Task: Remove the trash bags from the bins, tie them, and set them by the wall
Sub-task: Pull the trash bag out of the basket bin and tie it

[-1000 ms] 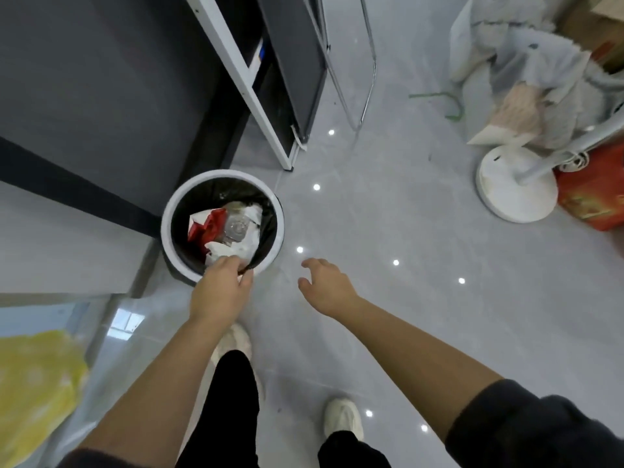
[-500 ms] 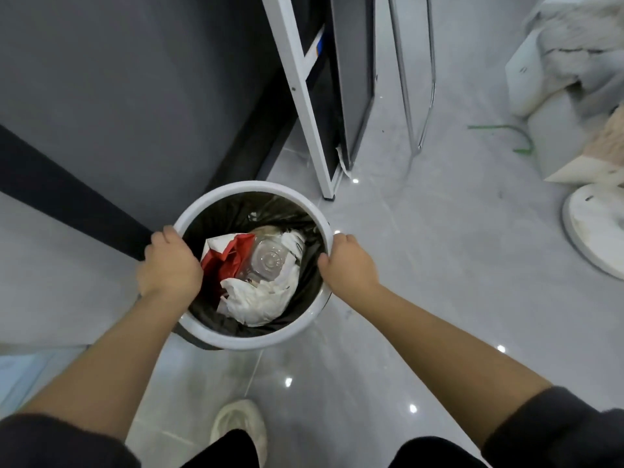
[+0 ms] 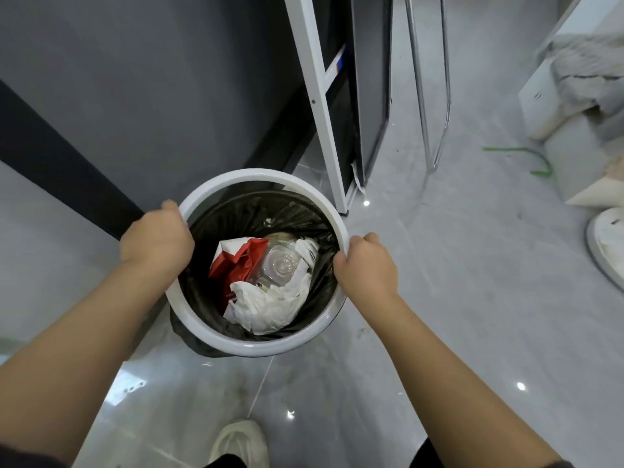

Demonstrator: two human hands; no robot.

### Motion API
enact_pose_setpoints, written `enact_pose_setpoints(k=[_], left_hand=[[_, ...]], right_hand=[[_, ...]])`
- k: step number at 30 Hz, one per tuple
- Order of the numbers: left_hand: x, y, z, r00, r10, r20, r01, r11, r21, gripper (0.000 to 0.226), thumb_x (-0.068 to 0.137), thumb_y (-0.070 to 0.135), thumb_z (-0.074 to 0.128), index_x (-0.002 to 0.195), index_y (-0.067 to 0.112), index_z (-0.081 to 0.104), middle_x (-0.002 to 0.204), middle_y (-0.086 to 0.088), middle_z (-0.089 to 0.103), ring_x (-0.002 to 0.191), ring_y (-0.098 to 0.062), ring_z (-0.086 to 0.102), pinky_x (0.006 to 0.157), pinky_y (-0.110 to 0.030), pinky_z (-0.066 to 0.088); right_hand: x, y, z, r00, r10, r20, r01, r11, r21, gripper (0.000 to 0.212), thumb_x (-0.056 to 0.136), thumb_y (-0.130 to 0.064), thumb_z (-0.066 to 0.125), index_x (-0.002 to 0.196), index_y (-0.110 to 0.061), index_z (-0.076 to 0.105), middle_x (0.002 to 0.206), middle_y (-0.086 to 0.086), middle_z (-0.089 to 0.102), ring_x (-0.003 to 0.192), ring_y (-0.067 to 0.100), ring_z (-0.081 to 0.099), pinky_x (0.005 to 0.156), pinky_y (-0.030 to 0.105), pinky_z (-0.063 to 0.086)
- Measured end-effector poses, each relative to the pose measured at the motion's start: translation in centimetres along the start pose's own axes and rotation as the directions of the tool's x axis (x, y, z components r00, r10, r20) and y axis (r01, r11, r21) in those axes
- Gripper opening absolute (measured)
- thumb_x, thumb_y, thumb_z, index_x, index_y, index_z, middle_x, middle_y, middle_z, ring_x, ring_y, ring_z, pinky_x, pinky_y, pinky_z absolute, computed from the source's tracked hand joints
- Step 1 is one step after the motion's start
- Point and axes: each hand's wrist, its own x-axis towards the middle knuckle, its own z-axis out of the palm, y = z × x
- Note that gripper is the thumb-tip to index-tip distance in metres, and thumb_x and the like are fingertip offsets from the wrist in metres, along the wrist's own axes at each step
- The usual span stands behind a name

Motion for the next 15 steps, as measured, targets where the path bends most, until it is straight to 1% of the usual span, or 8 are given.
enact_pose_setpoints(k=[2, 5, 7, 8, 10, 12, 13, 15], left_hand=[[-0.3, -0.2, -0.6, 0.995, 0.064, -0.07, -0.062, 0.998, 0.022, 0.021, 0.097, 0.019, 0.042, 0.098, -0.001, 0.048, 0.074, -0.018, 0.05, 0.059, -0.031, 0.044, 0.048, -0.033, 0.029], [-0.8, 0.0, -1.7, 0.974, 0.137, -0.178, -0.136, 0.991, 0.018, 0.028, 0.097, 0.024, 0.04, 0.094, -0.001, 0.051, 0.072, -0.018, 0.051, 0.058, -0.033, 0.047, 0.051, -0.034, 0.034], [-1.1, 0.6, -2.6, 0.967, 0.153, -0.204, -0.154, 0.988, 0.009, 0.03, 0.097, 0.026, 0.038, 0.091, 0.0, 0.052, 0.072, -0.017, 0.052, 0.06, -0.033, 0.048, 0.053, -0.036, 0.036], [-1.3, 1.1, -3.0, 0.968, 0.152, -0.201, -0.155, 0.988, 0.0, 0.03, 0.097, 0.027, 0.037, 0.091, 0.001, 0.052, 0.072, -0.016, 0.051, 0.061, -0.033, 0.047, 0.054, -0.036, 0.035], [-1.5, 2.1, -3.5, 0.976, 0.142, -0.167, -0.152, 0.987, -0.051, 0.031, 0.097, 0.028, 0.034, 0.089, 0.004, 0.051, 0.073, -0.014, 0.051, 0.064, -0.032, 0.047, 0.055, -0.035, 0.035], [-1.8, 3.6, -3.8, 0.98, 0.165, -0.107, -0.181, 0.969, -0.168, 0.034, 0.097, 0.029, 0.031, 0.084, 0.007, 0.053, 0.074, -0.012, 0.055, 0.064, -0.028, 0.05, 0.056, -0.033, 0.036], [-2.0, 4.6, -3.7, 0.979, 0.19, -0.071, -0.202, 0.947, -0.248, 0.034, 0.097, 0.03, 0.031, 0.082, 0.01, 0.055, 0.074, -0.011, 0.057, 0.065, -0.026, 0.051, 0.056, -0.033, 0.038], [-2.4, 6.9, -3.5, 0.962, 0.27, -0.029, -0.261, 0.891, -0.371, 0.034, 0.095, 0.03, 0.032, 0.08, 0.015, 0.058, 0.074, -0.007, 0.061, 0.069, -0.025, 0.055, 0.061, -0.036, 0.044]], right_hand=[[-0.1, 0.3, -0.1, 1.0, 0.003, 0.015, -0.003, 1.0, 0.027, 0.021, 0.089, -0.021, 0.046, 0.09, -0.004, 0.057, 0.091, 0.005, 0.043, 0.071, 0.026, 0.046, 0.058, 0.029, 0.035], [-0.2, 0.9, -0.4, 1.0, -0.008, 0.012, 0.006, 0.994, 0.105, 0.018, 0.088, -0.022, 0.046, 0.082, -0.006, 0.053, 0.088, 0.005, 0.046, 0.069, 0.025, 0.048, 0.057, 0.029, 0.035], [-0.2, 1.5, -0.8, 1.0, -0.012, 0.003, 0.011, 0.988, 0.157, 0.018, 0.088, -0.022, 0.046, 0.079, -0.007, 0.05, 0.087, 0.006, 0.049, 0.069, 0.025, 0.049, 0.058, 0.029, 0.036], [-0.1, 1.9, -1.1, 1.0, -0.011, 0.002, 0.01, 0.984, 0.179, 0.018, 0.088, -0.023, 0.046, 0.079, -0.008, 0.051, 0.086, 0.006, 0.051, 0.07, 0.025, 0.05, 0.059, 0.029, 0.036], [0.2, 2.9, -1.9, 1.0, 0.007, 0.0, -0.007, 0.979, 0.203, 0.021, 0.089, -0.026, 0.046, 0.076, -0.011, 0.05, 0.079, 0.006, 0.054, 0.067, 0.024, 0.051, 0.053, 0.028, 0.034], [0.6, 4.7, -3.2, 0.998, 0.062, -0.01, -0.059, 0.979, 0.196, 0.023, 0.089, -0.029, 0.045, 0.074, -0.013, 0.052, 0.072, 0.004, 0.055, 0.065, 0.024, 0.052, 0.049, 0.027, 0.031], [0.7, 6.0, -3.8, 0.996, 0.092, -0.017, -0.087, 0.979, 0.185, 0.024, 0.089, -0.029, 0.044, 0.076, -0.013, 0.055, 0.071, 0.004, 0.058, 0.066, 0.025, 0.054, 0.05, 0.027, 0.034], [1.0, 8.9, -4.7, 0.987, 0.159, -0.03, -0.152, 0.975, 0.162, 0.025, 0.089, -0.03, 0.044, 0.086, -0.014, 0.062, 0.076, 0.005, 0.064, 0.073, 0.028, 0.059, 0.057, 0.03, 0.043]])
